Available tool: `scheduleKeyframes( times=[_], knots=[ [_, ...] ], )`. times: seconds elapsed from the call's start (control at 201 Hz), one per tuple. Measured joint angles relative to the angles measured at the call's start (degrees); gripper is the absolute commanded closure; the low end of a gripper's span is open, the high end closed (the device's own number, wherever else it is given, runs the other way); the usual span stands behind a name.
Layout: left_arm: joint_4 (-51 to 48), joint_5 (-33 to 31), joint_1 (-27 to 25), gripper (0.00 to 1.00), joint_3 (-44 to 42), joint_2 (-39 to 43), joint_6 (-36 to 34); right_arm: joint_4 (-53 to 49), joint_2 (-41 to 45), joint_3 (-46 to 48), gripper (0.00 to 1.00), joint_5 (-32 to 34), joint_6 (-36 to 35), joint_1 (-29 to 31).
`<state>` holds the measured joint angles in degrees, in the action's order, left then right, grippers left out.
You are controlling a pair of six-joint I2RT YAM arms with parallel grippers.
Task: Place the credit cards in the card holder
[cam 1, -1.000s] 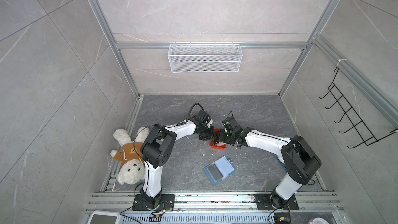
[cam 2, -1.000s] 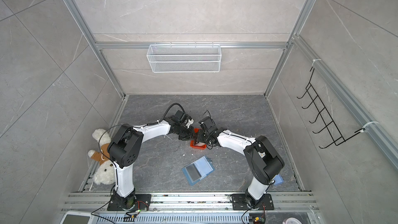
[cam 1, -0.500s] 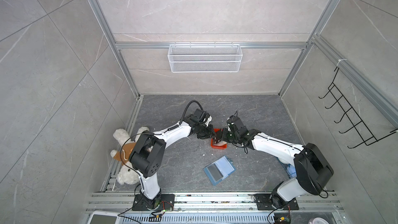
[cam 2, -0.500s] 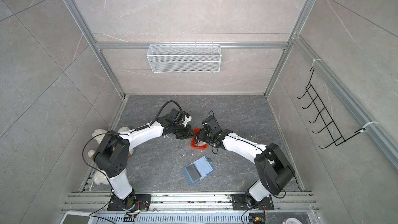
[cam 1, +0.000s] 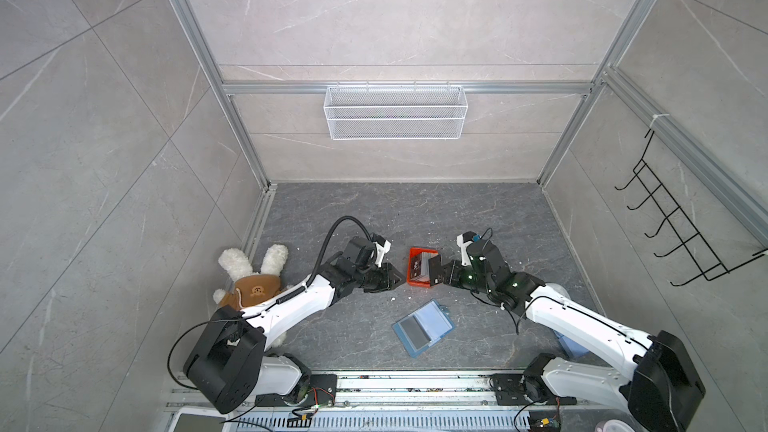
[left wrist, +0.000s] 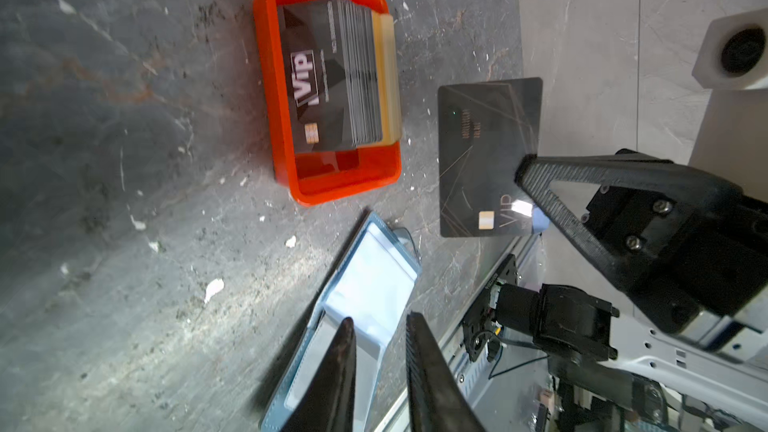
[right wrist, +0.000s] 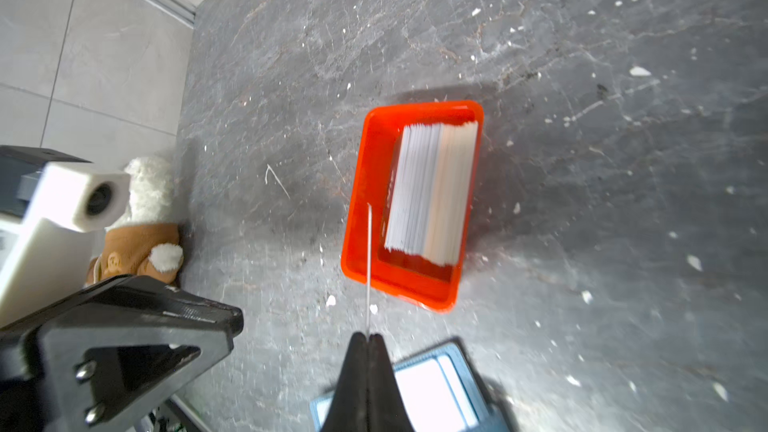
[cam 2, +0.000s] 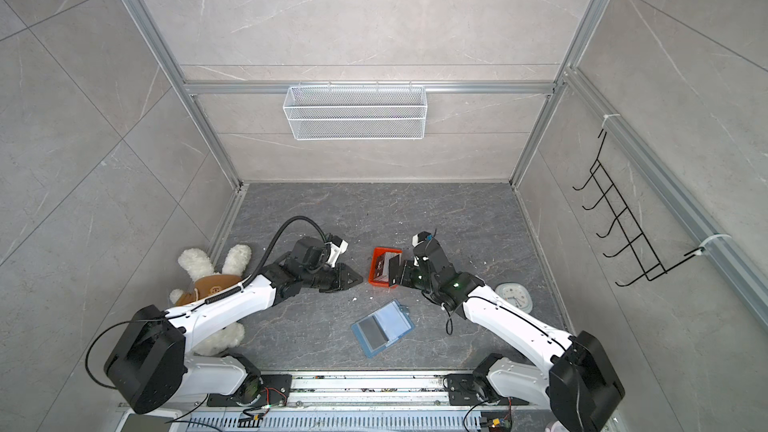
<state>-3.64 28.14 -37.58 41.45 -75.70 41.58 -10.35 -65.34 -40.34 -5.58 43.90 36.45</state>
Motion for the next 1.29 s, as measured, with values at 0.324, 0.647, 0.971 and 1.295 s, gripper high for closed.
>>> scheduleKeyframes(
  times=[0.324, 0.647, 0.971, 1.295],
  knots=[
    [9.0, 2.6, -3.3, 0.75, -8.1, 3.1, 5.6, -0.4, 12.3, 7.0, 1.00, -5.6, -0.2, -0.1],
    [20.9, 10.4, -3.6, 0.74, -11.0, 3.7, 10.2, -0.5, 20.6, 11.0, 1.00, -11.4, 0.0, -0.1],
    [30.8, 15.7, -3.7, 0.70, -11.0, 0.7, 15.0, 0.8, 23.5, 11.4, 1.00, -16.0, 1.0, -0.1],
    [36.7, 17.1, -5.7, 0.70, -11.0, 0.5, 18.1, 8.0, 23.4, 13.4, 1.00, -19.6, 4.7, -0.1]
  ],
)
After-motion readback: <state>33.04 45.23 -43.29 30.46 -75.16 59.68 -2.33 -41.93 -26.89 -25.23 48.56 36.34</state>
